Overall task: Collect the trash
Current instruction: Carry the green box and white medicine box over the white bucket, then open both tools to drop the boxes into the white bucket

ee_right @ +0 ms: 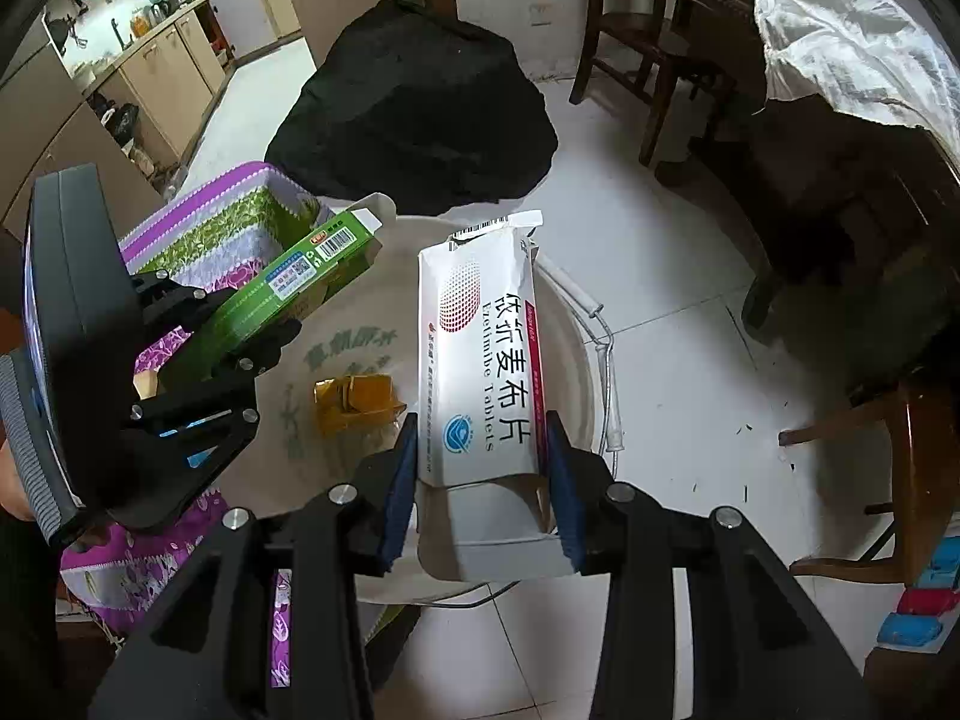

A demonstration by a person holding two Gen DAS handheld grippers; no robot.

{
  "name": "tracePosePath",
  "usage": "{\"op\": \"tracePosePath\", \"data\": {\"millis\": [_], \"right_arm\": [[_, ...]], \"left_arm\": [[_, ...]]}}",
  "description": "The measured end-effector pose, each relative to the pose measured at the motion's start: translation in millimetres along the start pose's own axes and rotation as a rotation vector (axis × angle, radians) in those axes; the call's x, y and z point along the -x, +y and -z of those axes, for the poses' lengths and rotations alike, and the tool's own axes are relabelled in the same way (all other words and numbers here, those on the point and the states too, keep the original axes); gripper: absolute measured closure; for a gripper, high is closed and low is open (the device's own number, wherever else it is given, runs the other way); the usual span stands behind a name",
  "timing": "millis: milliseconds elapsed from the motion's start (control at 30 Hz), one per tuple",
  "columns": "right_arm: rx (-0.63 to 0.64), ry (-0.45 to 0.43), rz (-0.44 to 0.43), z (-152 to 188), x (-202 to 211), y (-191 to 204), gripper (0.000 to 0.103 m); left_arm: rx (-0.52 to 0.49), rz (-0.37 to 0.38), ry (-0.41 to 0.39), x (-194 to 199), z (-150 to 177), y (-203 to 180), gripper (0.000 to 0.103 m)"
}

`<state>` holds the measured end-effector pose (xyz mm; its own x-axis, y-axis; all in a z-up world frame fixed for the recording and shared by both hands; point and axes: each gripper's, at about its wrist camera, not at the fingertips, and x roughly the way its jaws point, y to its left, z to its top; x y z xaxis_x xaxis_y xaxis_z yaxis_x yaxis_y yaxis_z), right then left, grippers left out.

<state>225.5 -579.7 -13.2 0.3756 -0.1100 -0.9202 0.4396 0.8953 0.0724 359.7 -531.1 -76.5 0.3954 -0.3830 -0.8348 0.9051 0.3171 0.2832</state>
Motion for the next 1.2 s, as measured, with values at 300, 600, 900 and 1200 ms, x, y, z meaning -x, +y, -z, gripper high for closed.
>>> {"op": "tracePosePath", "data": {"millis": [300, 600, 900, 1200], "right_arm": [[0.019, 0.041, -0.005, -6, -11, 2, 0.065], [0.042, 0.079, 0.005, -4, -23, 5, 0.064], [0.044, 0.082, 0.003, -5, -25, 6, 0.064], [0.043, 0.083, 0.011, -4, -28, 4, 0.058]], "left_arm": [[0.007, 0.027, 0.051, -10, 14, 10, 0.078], [0.015, 0.076, 0.102, -24, 23, 15, 0.077], [0.013, 0.083, 0.118, -27, 24, 14, 0.077], [0.025, 0.078, 0.126, -25, 22, 11, 0.077]]}}
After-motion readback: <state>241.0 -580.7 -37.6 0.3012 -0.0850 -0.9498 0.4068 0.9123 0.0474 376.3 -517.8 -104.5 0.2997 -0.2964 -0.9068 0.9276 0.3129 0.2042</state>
